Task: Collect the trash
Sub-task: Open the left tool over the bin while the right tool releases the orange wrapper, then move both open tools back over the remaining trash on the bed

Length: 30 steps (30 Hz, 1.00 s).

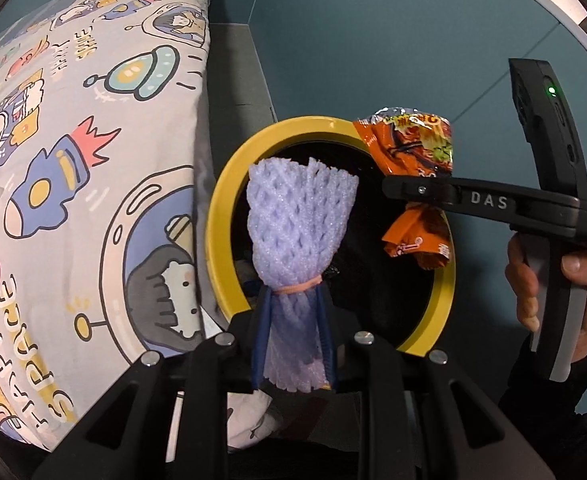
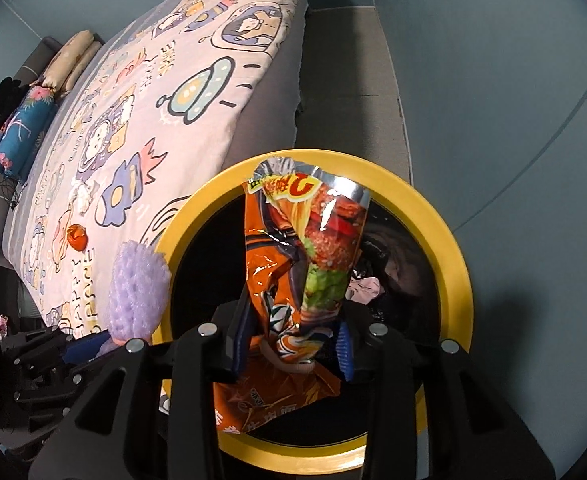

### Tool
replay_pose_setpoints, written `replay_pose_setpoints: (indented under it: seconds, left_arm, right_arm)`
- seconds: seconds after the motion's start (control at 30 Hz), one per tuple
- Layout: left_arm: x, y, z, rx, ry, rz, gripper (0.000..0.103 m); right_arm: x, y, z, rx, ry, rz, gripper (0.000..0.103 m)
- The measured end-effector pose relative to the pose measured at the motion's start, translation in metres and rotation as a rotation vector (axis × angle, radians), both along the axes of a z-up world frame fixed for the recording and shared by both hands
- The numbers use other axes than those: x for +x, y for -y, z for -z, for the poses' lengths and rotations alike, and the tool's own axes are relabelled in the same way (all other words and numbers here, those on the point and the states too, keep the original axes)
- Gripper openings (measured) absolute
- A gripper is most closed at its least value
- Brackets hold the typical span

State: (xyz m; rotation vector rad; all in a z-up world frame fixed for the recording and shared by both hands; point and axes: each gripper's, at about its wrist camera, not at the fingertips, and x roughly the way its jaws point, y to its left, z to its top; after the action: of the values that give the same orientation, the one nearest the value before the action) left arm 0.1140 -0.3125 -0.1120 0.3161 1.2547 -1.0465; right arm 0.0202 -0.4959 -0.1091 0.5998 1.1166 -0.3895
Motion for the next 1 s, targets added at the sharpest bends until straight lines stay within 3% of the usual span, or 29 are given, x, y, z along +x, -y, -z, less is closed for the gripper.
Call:
replay_pose_setpoints:
  seconds: [0.13,0.2,0.37,0.5,0.77,1.0]
  left_arm:
    - [-0.003,0.001,-0.004,-0.013,0.003,0.003,0.028]
    - [-0.006,-0.001,-0.008,-0.027,0.016,0.002,0.044]
    - [-0.001,-0.01,-0.016,-0.05,0.037,-0.029,0.06]
    - [0.011,-0.021,-0.017,-0.06,0.043,-0.075,0.067]
    - [0.04,-0.046,-0.014,-0.068,0.022,-0.174,0.069]
    - [0.072,-0.082,-0.019,-0.072,0.076,-0.286,0.076]
  right_arm:
    - [-0.004,0.006,0.0,0.022,0.016,0.019,0.044]
    - [-0.006,0.009,-0.001,0.027,0.023,0.03,0.046]
    - [-0.008,0.011,-0.007,0.022,0.041,0.043,0.048]
    - [-0.008,0.01,-0.012,0.011,0.047,0.043,0.051]
    - [-0.005,0.009,-0.021,0.003,0.064,0.047,0.054]
    - [0.03,-0.009,-0.029,-0.013,0.061,-0.028,0.057]
